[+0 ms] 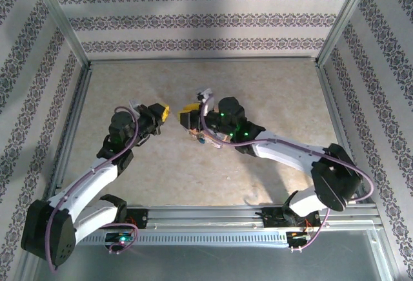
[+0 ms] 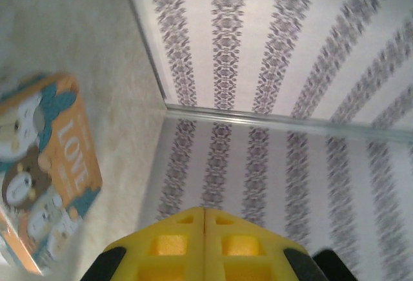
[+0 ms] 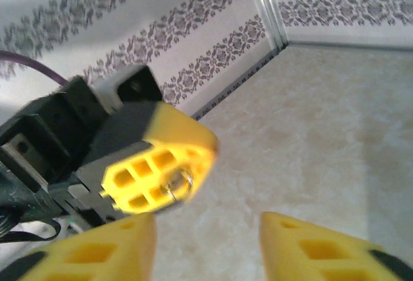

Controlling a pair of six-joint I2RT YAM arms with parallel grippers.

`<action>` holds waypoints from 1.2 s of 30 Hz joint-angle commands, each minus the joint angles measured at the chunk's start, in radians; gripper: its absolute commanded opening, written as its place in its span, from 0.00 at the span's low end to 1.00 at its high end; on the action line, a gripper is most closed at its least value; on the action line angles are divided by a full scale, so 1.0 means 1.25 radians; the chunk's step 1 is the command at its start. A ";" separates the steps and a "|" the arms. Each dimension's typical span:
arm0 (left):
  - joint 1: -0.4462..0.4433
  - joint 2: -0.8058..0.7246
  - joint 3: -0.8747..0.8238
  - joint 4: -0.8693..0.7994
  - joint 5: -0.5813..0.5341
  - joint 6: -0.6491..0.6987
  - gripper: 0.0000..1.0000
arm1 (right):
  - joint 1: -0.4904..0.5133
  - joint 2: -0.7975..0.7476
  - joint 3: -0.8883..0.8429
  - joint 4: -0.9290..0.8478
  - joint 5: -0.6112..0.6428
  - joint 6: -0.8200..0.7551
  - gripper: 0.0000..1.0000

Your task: Unlock a padlock with a key

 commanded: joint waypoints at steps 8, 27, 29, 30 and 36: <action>-0.002 -0.043 0.082 0.042 0.113 0.605 0.00 | -0.071 -0.160 -0.105 0.050 -0.172 0.203 0.62; -0.030 0.007 0.084 0.226 0.301 0.614 0.00 | -0.012 -0.041 -0.038 0.224 -0.281 0.314 0.50; -0.030 0.009 0.084 0.228 0.304 0.614 0.00 | -0.008 -0.032 -0.031 0.242 -0.279 0.316 0.50; -0.031 0.010 0.084 0.230 0.306 0.613 0.00 | -0.008 -0.028 -0.029 0.248 -0.277 0.318 0.49; -0.034 0.011 0.080 0.235 0.310 0.619 0.00 | -0.007 -0.002 0.001 0.263 -0.273 0.324 0.44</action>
